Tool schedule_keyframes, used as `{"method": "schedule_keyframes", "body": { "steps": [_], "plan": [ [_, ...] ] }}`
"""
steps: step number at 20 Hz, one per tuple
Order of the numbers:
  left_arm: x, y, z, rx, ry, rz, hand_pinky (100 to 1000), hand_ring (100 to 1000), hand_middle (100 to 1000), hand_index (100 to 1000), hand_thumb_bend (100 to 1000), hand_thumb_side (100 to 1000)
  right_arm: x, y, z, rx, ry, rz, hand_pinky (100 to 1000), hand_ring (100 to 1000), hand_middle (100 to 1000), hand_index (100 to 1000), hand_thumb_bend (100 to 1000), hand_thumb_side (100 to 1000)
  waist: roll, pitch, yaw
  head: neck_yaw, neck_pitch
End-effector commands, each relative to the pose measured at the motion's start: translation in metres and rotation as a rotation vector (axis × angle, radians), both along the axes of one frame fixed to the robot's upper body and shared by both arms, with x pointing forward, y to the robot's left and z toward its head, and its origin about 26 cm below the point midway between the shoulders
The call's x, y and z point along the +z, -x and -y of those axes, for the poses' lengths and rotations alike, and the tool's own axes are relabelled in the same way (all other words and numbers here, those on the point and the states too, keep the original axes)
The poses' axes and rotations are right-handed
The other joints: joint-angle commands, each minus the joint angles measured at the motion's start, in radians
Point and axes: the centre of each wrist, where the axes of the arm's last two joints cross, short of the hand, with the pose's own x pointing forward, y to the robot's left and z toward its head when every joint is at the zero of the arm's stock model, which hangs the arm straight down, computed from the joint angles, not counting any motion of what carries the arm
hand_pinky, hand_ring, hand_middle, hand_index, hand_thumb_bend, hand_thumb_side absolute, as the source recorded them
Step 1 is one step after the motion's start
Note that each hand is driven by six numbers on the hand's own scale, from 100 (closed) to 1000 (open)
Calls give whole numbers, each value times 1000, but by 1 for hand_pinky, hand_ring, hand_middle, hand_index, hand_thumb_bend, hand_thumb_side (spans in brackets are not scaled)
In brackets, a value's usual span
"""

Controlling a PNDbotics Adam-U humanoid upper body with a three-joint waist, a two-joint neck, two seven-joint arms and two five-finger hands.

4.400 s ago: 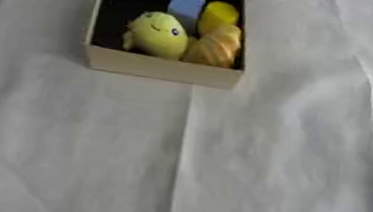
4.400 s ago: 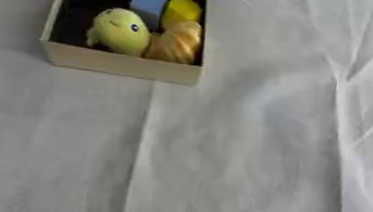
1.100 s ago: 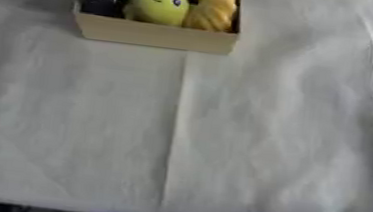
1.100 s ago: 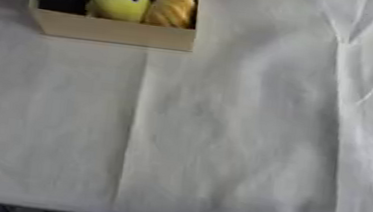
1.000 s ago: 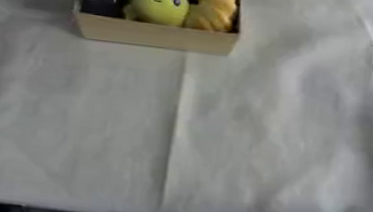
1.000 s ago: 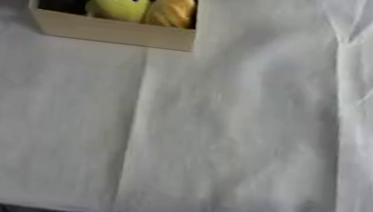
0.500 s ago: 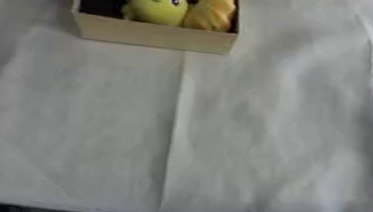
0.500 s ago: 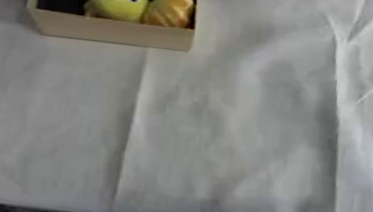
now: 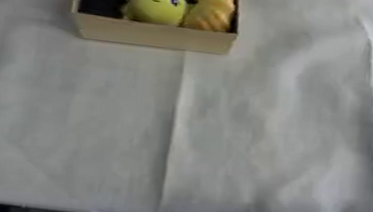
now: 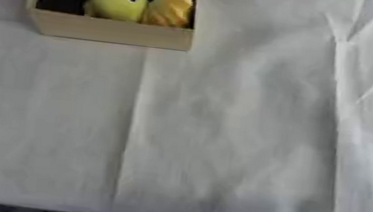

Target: Pick up objects on the table and place them in the box.

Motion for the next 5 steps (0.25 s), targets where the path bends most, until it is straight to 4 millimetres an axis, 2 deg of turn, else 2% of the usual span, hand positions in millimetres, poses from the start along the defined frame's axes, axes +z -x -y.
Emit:
{"method": "schedule_keyframes", "body": {
  "steps": [1, 3, 5],
  "plan": [
    [12, 10, -34, 96, 28, 50, 798, 824, 774, 850, 435, 331, 15, 9, 6, -18, 19, 45, 748, 729, 689, 810, 100, 553, -6, -228, 5, -2, 4],
    [6, 12, -45, 127, 48, 51, 796, 823, 773, 850, 431, 339, 14, 10, 7, -21, 17, 44, 748, 730, 690, 810, 100, 554, -10, -229, 7, 0, 4],
    [1, 13, -54, 149, 68, 50, 794, 824, 774, 854, 413, 385, 13, 11, 8, -25, 14, 44, 748, 730, 690, 811, 100, 554, -13, -229, 10, 2, 4]
  ]
}}
